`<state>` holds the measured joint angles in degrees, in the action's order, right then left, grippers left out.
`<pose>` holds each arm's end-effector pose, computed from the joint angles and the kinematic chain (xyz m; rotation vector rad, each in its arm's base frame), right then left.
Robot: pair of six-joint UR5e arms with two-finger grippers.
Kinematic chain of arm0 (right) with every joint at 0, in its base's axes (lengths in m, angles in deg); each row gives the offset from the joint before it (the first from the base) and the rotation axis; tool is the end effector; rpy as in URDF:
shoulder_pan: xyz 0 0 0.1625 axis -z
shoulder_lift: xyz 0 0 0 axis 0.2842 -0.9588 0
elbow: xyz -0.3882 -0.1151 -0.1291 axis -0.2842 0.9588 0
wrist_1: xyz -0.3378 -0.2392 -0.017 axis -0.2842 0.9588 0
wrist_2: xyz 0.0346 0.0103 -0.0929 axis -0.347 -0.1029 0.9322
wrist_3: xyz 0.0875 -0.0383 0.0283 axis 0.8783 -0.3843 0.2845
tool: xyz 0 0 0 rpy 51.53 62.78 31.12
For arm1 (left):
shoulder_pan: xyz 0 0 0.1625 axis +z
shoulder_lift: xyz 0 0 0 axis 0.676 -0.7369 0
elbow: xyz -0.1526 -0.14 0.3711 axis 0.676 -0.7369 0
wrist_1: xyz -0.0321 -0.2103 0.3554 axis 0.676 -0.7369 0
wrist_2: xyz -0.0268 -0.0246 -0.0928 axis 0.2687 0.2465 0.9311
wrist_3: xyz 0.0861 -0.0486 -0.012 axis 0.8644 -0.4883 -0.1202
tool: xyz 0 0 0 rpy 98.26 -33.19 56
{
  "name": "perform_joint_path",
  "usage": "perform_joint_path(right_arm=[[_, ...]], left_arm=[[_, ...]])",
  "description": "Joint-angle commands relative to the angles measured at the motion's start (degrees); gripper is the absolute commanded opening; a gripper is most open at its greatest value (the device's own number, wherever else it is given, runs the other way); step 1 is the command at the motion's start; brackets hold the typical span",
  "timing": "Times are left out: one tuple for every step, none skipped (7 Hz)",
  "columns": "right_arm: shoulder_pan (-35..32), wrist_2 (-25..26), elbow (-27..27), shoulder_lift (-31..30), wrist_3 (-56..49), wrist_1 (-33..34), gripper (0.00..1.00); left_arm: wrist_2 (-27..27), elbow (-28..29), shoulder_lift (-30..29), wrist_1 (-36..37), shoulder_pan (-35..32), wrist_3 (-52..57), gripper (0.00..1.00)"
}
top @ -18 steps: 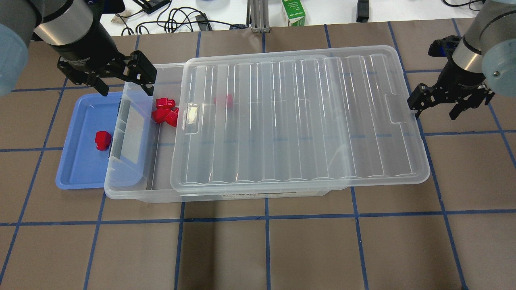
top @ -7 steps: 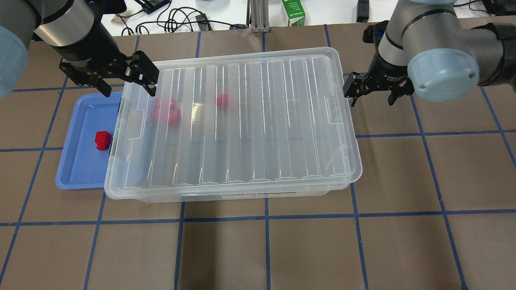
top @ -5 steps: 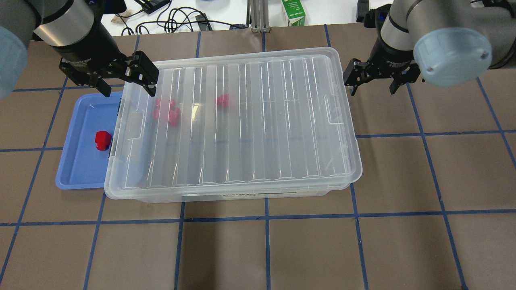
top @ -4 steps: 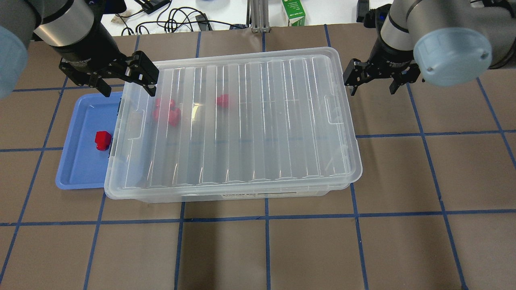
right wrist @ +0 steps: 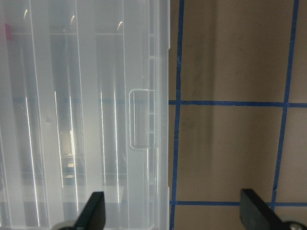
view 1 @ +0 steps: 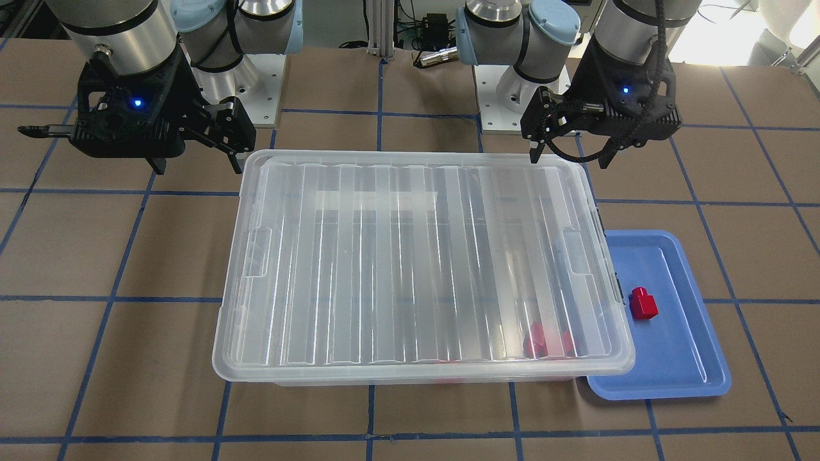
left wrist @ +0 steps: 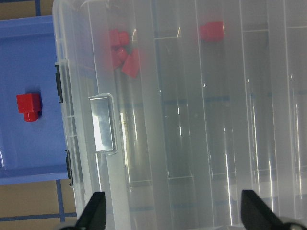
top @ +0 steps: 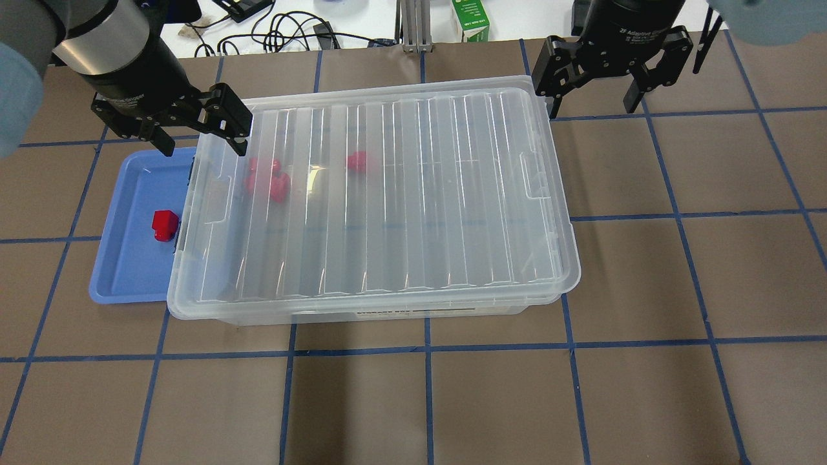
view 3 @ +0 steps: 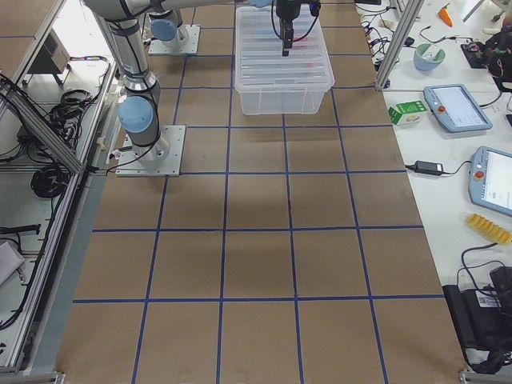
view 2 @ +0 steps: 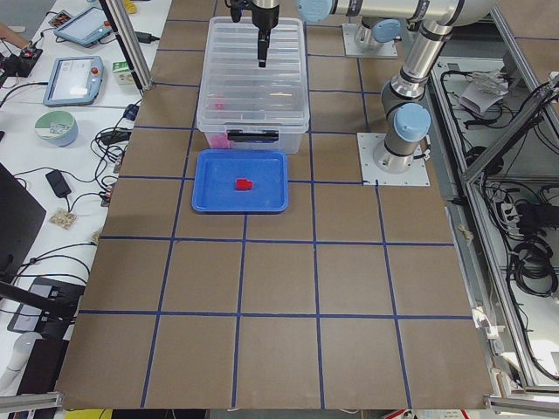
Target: Place red block in blue tray from box
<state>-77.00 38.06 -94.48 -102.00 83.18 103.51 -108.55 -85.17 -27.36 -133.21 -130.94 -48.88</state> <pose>0.1659 -0.5230 0.5198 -0.0517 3.1392 0.0052 -0.1211 -0.4865 0.5097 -0.0902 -3.1300 0.0796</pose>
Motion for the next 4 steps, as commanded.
perform_joint_path(right_arm=[[0.00,-0.15,-0.18,-0.07,-0.04,0.04,1.00],[0.00,-0.24,-0.09,-0.07,0.14,0.13,1.00],[0.00,-0.15,-0.18,-0.07,-0.04,0.13,1.00],[0.00,-0.15,-0.18,-0.07,-0.04,0.13,1.00]], left_arm=[[-0.17,0.74,-0.40,-1.28,0.00,-2.48,1.00],[-0.09,0.74,-0.40,-1.89,0.00,-2.76,1.00],[-0.09,0.83,-0.49,-1.90,-0.26,-2.76,1.00],[-0.26,1.00,-0.57,-1.98,-0.79,-2.76,1.00]])
